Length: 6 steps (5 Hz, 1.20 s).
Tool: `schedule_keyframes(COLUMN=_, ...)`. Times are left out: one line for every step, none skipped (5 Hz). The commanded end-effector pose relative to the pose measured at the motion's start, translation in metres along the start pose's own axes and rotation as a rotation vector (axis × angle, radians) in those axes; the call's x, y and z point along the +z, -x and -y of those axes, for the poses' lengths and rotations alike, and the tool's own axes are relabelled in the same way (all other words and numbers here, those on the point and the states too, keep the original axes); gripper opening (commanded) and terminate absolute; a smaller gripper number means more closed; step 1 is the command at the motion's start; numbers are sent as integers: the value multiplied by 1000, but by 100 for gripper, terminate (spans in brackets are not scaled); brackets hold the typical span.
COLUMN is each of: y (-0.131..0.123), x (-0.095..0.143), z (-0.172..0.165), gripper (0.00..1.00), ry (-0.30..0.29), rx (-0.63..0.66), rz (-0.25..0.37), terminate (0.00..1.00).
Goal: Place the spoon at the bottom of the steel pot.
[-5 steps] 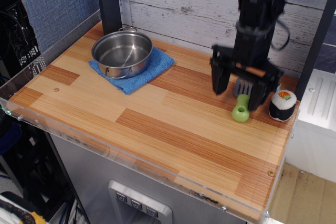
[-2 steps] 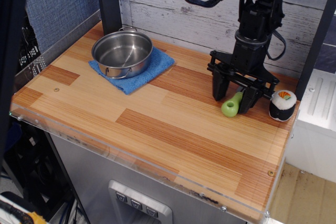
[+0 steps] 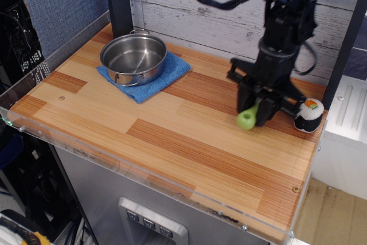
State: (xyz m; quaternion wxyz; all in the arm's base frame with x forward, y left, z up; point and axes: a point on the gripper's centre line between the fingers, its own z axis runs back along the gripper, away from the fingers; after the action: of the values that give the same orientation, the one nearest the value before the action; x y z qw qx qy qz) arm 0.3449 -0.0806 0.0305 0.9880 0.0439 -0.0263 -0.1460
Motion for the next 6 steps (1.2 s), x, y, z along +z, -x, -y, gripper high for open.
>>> schedule_keyframes(y=44, x=116, z=-8, gripper=0, ry=-25, rx=-24, rz=287, terminate=0)
schedule_keyframes(y=76, x=121, z=-49, gripper=0, ry=-1, rx=64, rz=228, terminate=0)
schedule_keyframes(y=101, x=102, z=-89, gripper=0, ry=6, rx=168, rz=145, terminate=0)
schedule_keyframes(y=127, x=77, z=-131, gripper=0, ry=22, rx=234, rz=96, terminate=0)
schedule_keyframes(y=153, x=56, z=-173, gripper=0, ry=14, rx=249, rz=32, terminate=0)
schedule_keyframes(y=169, x=34, z=-220, gripper=0, ry=31, rx=215, rz=-6, terminate=0)
